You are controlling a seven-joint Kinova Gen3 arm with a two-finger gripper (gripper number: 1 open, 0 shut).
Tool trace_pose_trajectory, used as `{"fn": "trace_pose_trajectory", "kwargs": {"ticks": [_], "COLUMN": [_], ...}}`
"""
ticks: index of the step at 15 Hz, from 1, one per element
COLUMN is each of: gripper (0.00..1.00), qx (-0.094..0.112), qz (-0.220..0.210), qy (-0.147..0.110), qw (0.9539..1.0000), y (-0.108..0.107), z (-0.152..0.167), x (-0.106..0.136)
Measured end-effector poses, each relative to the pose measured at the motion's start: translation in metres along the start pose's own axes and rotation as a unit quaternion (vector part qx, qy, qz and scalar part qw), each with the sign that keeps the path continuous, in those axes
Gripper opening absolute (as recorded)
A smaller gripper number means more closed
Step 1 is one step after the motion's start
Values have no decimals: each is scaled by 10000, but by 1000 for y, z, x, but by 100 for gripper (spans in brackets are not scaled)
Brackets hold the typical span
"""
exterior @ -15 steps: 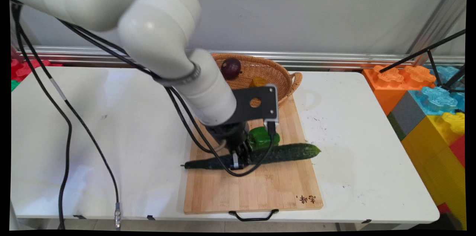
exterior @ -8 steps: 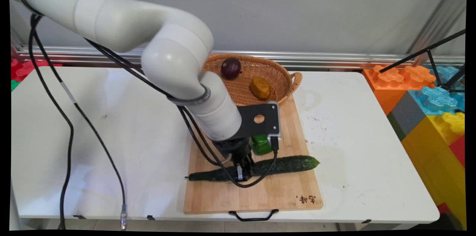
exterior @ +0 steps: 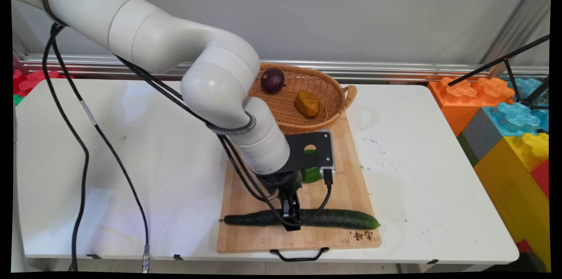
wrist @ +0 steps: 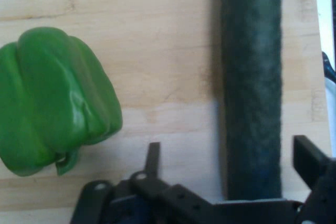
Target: Place the picked object on the cutting board
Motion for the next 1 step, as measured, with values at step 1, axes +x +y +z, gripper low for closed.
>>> {"fn": "trace_pose_trajectory", "kwargs": {"ticks": [1], "gripper": [100], "qx": [-9], "qz": [-10], "qy": [-1], "qw": [10000], "y": [0], "z": [0], "x": [0]}}
